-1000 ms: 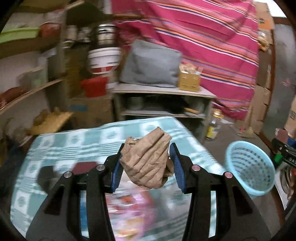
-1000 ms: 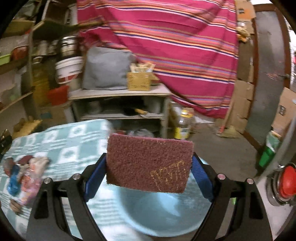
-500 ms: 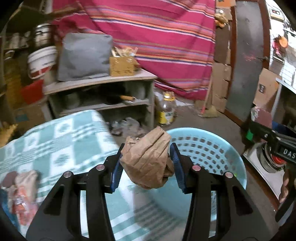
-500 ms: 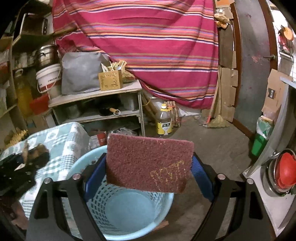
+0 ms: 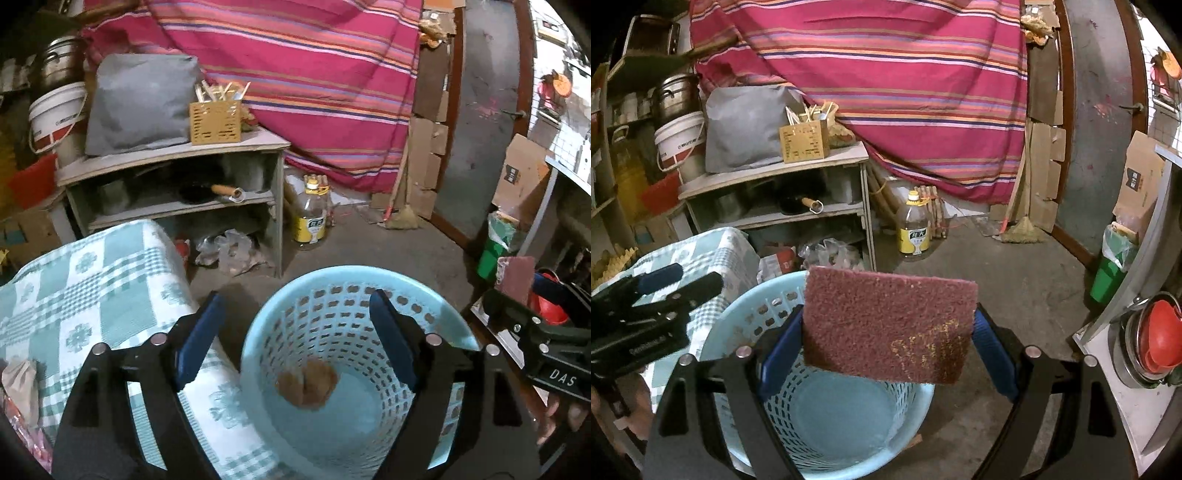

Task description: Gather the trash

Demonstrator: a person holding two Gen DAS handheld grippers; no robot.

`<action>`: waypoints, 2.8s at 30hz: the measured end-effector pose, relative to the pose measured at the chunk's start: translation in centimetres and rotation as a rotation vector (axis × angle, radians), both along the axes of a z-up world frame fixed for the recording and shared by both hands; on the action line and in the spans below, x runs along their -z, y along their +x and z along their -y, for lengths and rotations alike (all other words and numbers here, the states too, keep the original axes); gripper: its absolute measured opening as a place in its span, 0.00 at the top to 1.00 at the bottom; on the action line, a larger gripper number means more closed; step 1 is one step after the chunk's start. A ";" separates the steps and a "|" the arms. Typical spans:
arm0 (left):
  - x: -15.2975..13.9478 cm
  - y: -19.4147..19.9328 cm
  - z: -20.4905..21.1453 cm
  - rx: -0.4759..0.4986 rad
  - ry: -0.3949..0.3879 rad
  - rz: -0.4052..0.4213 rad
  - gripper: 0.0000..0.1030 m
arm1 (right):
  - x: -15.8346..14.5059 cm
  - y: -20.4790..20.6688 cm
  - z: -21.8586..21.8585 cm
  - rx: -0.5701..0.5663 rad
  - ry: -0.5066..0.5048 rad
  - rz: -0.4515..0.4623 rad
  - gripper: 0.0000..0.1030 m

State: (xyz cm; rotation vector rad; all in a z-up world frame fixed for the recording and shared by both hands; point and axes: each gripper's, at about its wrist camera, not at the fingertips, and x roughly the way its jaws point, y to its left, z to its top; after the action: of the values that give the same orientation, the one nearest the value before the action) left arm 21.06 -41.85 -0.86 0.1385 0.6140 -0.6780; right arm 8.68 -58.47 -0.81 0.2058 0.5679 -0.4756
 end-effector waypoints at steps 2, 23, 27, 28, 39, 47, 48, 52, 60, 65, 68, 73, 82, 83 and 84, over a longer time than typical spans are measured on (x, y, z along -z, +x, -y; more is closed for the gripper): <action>0.1 0.5 -1.1 -0.030 -0.021 -0.028 0.23 | 0.1 0.2 -0.3 -0.004 -0.008 -0.008 0.17; -2.2 0.9 -12.1 -0.268 0.014 0.040 0.08 | -0.8 3.4 -4.6 -0.001 -0.015 0.000 0.06; -3.1 0.3 -15.5 -0.317 0.010 0.045 0.06 | -1.3 3.2 -6.8 -0.029 -0.027 -0.002 0.06; -3.4 0.2 -16.8 -0.336 0.008 0.048 0.06 | -1.4 3.1 -7.6 -0.040 -0.024 0.002 0.06; -4.3 -1.3 -28.5 -0.504 0.050 0.087 0.05 | -2.3 3.8 -15.8 -0.169 0.005 0.051 0.04; -3.8 -1.7 -35.3 -0.581 0.088 0.094 0.05 | -2.1 5.7 -20.4 -0.217 0.024 0.044 0.04; -3.7 -1.9 -36.1 -0.587 0.091 0.097 0.05 | -2.1 6.0 -21.3 -0.227 0.021 0.048 0.04; -3.5 -2.4 -39.0 -0.609 0.104 0.104 0.05 | -1.8 7.1 -23.8 -0.258 0.004 0.035 0.04; -1.6 -2.8 -43.6 -0.628 0.135 0.068 0.05 | -0.9 9.0 -27.8 -0.315 0.001 0.003 0.04; -0.2 -3.0 -45.7 -0.613 0.133 0.027 0.05 | -0.2 10.1 -29.7 -0.335 -0.014 -0.050 0.04; 0.7 -2.8 -46.6 -0.603 0.129 -0.005 0.05 | 0.1 10.6 -30.8 -0.347 -0.024 -0.067 0.04; 2.4 -2.0 -47.0 -0.582 0.147 -0.040 0.05 | 0.4 11.4 -31.4 -0.352 -0.001 -0.080 0.04; 3.7 0.8 -45.5 -0.519 0.145 -0.052 0.06 | 1.2 12.6 -33.5 -0.394 -0.013 -0.114 0.04; 3.9 1.1 -45.2 -0.513 0.147 -0.049 0.07 | 1.3 12.8 -33.7 -0.401 -0.013 -0.116 0.04; 4.0 1.4 -45.1 -0.513 0.153 -0.046 0.10 | 1.3 12.8 -33.9 -0.407 -0.013 -0.117 0.04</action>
State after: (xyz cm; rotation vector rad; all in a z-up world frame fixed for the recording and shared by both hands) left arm 22.49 3.22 -4.86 0.1014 0.7109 -0.1388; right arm 21.48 -24.59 -2.12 0.0469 0.7018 -0.0966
